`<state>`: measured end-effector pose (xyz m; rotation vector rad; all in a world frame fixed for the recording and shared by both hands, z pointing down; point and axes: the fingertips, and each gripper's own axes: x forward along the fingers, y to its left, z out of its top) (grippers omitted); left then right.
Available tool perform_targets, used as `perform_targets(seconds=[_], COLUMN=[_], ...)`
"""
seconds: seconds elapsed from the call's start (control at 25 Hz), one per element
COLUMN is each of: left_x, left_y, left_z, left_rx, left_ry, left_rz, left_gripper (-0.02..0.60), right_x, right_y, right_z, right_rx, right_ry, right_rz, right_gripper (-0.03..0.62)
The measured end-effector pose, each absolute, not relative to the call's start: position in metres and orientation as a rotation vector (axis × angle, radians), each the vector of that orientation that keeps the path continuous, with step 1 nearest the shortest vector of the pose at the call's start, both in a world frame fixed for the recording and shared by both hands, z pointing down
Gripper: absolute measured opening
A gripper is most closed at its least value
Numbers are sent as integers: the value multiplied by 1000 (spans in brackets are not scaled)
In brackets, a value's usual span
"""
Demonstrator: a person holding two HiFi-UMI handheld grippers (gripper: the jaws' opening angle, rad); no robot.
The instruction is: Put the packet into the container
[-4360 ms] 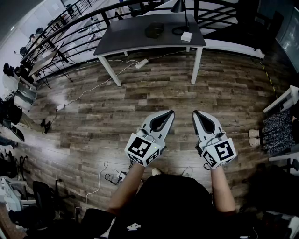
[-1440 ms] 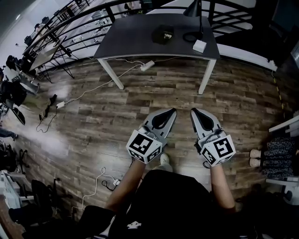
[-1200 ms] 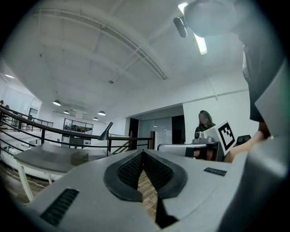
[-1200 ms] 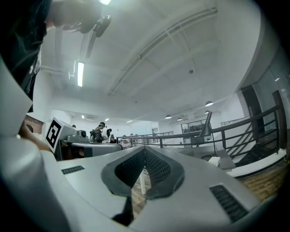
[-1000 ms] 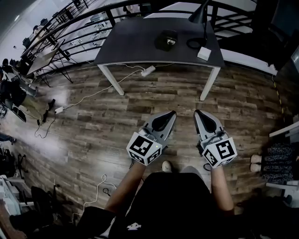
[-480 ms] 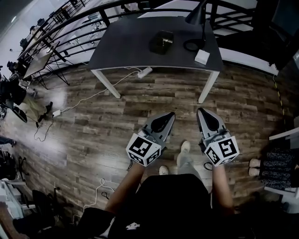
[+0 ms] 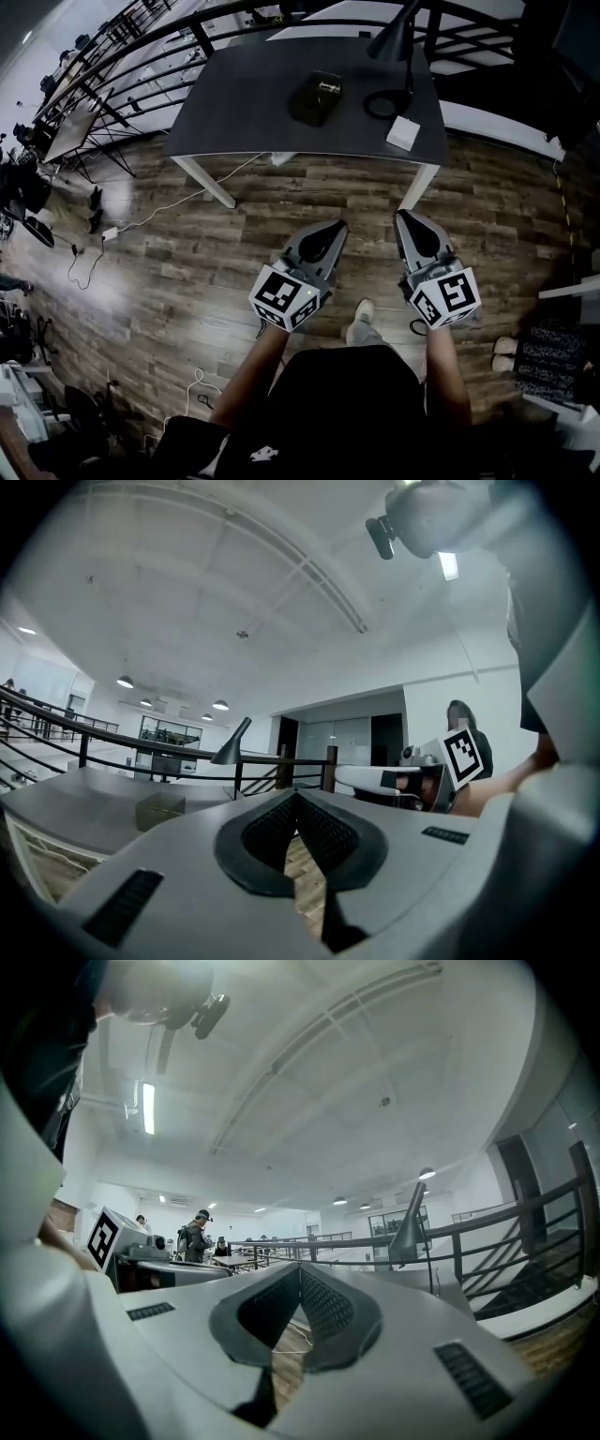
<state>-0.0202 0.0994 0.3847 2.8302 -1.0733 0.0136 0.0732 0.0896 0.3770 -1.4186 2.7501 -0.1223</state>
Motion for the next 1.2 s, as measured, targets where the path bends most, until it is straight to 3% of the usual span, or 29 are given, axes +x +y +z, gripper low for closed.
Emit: perform_targets(seconds=[0.56, 1.2], left_x=[37, 42], left_y=[13, -47], left_z=[376, 379], left_rx=[2817, 2804], left_ry=[-1125, -1134], left_rz=[-6, 3], left_gripper=[-5, -5], right_x=[120, 123], right_y=[10, -50], right_z=[382, 393], right_rx=[-1278, -1280], right_ry=[2810, 2817], right_rz=[-165, -192], right_gripper=[5, 5])
